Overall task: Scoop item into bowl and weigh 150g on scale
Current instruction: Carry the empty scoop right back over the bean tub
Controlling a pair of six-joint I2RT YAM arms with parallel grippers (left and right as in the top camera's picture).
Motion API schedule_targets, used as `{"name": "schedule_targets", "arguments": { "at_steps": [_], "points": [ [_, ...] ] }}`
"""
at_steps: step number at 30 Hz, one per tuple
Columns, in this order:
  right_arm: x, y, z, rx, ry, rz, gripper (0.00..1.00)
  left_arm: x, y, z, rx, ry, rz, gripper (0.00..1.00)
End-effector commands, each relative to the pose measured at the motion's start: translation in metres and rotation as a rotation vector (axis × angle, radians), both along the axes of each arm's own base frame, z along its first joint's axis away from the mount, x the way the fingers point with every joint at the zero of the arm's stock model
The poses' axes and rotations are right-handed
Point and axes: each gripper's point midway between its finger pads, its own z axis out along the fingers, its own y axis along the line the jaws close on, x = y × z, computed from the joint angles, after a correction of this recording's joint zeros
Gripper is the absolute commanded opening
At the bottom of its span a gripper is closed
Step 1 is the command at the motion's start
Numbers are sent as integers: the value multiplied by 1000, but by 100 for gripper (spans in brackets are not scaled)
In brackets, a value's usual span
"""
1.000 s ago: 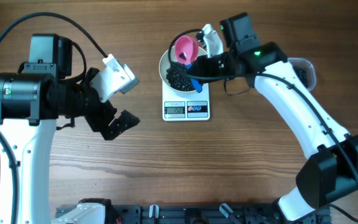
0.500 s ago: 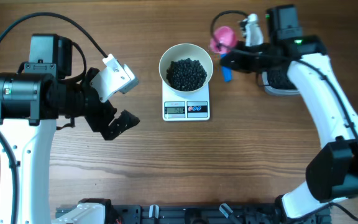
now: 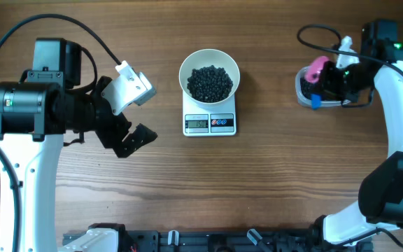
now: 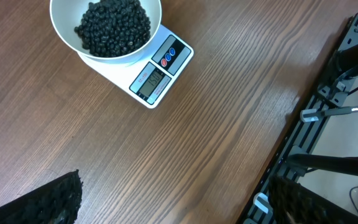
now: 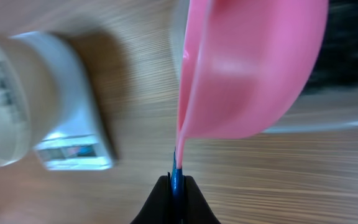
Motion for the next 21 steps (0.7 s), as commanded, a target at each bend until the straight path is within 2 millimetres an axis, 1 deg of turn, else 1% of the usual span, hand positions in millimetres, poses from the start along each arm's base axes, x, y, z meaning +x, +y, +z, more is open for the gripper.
{"name": "schedule_targets", "arguments": {
  "at_steps": [1, 4, 7, 11, 13, 15, 19, 21],
  "points": [
    [-2, -42, 8, -305, -14, 33, 4, 0, 2, 5, 4, -26, -3, 100],
    [-4, -51, 9, -453, 6, 72, 4, 0, 2, 5, 4, -26, -3, 100],
    [-4, -52, 10, -577, 21, 116, 4, 0, 2, 5, 4, -26, -3, 100],
    [-5, -44, 10, -651, 30, 179, 4, 0, 2, 5, 4, -26, -3, 100],
    [-8, -45, 9, -708, 46, 192, 4, 0, 2, 5, 4, -26, -3, 100],
    [-9, -43, 6, -719, 53, 205, 4, 0, 2, 5, 4, -26, -3, 100],
    [-14, -49, 5, -777, 78, 213, 4, 0, 2, 5, 4, -26, -3, 100],
    [-13, -49, 5, -784, 78, 216, 4, 0, 2, 5, 4, -26, -3, 100]
  ]
}}
